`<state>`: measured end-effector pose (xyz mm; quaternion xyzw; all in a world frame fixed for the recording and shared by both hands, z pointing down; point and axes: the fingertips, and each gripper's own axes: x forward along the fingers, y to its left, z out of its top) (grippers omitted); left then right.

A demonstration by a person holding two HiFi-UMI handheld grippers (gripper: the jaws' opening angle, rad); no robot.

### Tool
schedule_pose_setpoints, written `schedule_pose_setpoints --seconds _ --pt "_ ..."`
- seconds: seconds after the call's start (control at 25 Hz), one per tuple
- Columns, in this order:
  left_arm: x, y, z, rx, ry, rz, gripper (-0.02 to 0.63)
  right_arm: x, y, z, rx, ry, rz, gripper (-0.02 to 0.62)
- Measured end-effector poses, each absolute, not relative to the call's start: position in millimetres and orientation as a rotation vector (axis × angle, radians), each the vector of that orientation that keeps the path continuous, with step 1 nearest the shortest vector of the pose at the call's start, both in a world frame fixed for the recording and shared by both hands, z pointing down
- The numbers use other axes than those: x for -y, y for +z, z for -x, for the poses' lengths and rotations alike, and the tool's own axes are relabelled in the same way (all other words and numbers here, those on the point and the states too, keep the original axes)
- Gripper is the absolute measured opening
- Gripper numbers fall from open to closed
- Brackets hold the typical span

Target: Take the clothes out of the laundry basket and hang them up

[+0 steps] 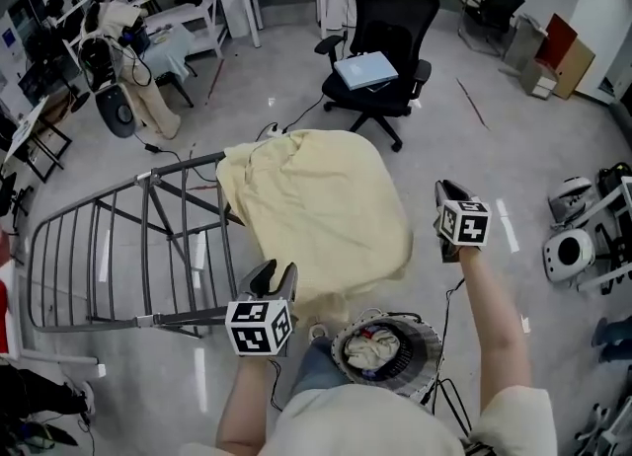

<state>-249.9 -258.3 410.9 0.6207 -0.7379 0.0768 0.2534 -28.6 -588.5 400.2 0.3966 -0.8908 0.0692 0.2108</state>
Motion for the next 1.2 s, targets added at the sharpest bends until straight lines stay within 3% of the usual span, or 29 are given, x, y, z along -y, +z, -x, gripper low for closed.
schedule_pose_setpoints --seconds 0.4,0.76,1.2 --pt "203.0 445.3 131.2 1.950 0.256 -1.733 0.033 424.0 415.0 -68.9 2.569 0.150 -0.945 0.004" --pt "170.2 498.4 32.7 1.816 0.328 -1.776 0.012 303.2 467.0 -133.0 2.573 0.186 -0.806 0.002" --pt "169.6 594.1 -67.7 1.574 0.449 -1.815 0.012 243.6 568.2 -211.5 2.414 0.415 -0.894 0.002"
